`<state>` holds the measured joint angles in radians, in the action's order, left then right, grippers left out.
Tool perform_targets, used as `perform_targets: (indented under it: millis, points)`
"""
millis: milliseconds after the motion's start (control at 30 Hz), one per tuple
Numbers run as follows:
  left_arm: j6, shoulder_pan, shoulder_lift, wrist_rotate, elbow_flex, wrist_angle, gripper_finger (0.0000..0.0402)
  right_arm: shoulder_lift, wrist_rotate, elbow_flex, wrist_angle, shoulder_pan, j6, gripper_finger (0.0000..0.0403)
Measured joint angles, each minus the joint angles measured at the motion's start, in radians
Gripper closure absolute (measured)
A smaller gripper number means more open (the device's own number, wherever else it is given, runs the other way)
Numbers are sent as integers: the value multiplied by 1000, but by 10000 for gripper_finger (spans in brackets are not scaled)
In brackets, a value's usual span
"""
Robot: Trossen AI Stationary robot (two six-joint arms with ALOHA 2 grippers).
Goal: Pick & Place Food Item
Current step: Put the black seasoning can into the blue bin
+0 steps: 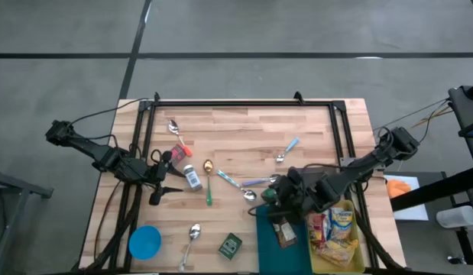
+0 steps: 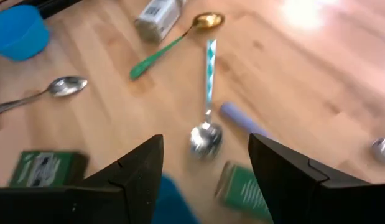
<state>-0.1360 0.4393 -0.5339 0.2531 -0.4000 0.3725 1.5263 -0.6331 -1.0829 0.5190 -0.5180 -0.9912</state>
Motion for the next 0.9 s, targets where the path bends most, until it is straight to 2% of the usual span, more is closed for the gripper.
perform_targets:
  millis: [133,267,533,700,900]
  points:
    - [0,0,0,0,0,0,161,26,19,-25,2,75,91,170]
    - [0,0,0,0,0,0,161,64,130,-57,-2,127,239,170]
    - [0,0,0,0,0,0,161,146,218,-152,0,140,746,170]
    - [0,0,0,0,0,0,161,183,358,-215,-5,152,922,170]
    - [0,0,0,0,0,0,161,204,472,-242,-75,162,1149,170]
